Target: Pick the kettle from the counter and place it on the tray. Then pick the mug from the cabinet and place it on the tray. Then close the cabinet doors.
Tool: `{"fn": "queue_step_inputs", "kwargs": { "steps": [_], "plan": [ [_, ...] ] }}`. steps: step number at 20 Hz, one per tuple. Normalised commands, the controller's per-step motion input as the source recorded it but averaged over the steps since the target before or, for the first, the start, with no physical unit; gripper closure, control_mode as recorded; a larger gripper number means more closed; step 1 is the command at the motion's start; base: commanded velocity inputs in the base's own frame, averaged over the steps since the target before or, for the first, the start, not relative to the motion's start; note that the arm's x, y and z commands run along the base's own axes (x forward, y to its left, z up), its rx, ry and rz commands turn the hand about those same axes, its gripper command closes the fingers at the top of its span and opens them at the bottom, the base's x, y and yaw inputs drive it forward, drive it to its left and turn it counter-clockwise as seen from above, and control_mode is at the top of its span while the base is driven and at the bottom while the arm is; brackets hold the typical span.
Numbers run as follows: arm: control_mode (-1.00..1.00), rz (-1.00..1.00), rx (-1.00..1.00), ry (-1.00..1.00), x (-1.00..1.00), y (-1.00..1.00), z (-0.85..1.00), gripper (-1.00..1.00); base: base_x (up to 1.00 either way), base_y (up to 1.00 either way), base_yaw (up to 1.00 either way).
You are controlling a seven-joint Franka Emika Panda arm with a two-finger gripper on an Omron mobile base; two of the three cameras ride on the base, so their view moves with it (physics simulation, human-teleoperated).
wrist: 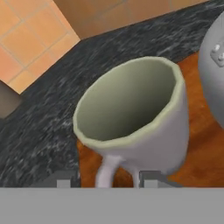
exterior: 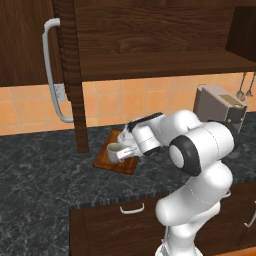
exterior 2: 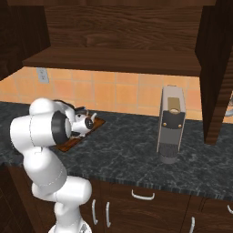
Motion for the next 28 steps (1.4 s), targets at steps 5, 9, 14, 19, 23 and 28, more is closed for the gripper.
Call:
{"fn": "queue_step_inputs", "kwargs": {
  "steps": [5, 9, 14, 19, 23, 28],
  "plan": [
    [-1.00, -0.02, -0.04, -0.03, -0.07, -0.08, 0.00, -1.00, 0.00, 0.00, 0.00],
    [-1.00, -0.07, -0.03, -0.01, -0.10, -0.08, 0.00, -1.00, 0.00, 0.00, 0.00],
    [-1.00, -0.10, -0.01, -0.07, -0.23, -0.07, 0.12, -1.00, 0.00, 0.00, 0.00],
    [-1.00, -0.11, 0.00, -0.10, -0.52, -0.05, 0.51, -1.00, 0.00, 0.00, 0.00],
    [-1.00, -0.12, 0.00, 0.00, -0.49, -0.08, 0.82, -1.00, 0.00, 0.00, 0.00],
    [-1.00, -0.14, 0.00, 0.06, -0.44, -0.02, 0.93, -1.00, 0.00, 0.00, 0.00]
  ]
}}
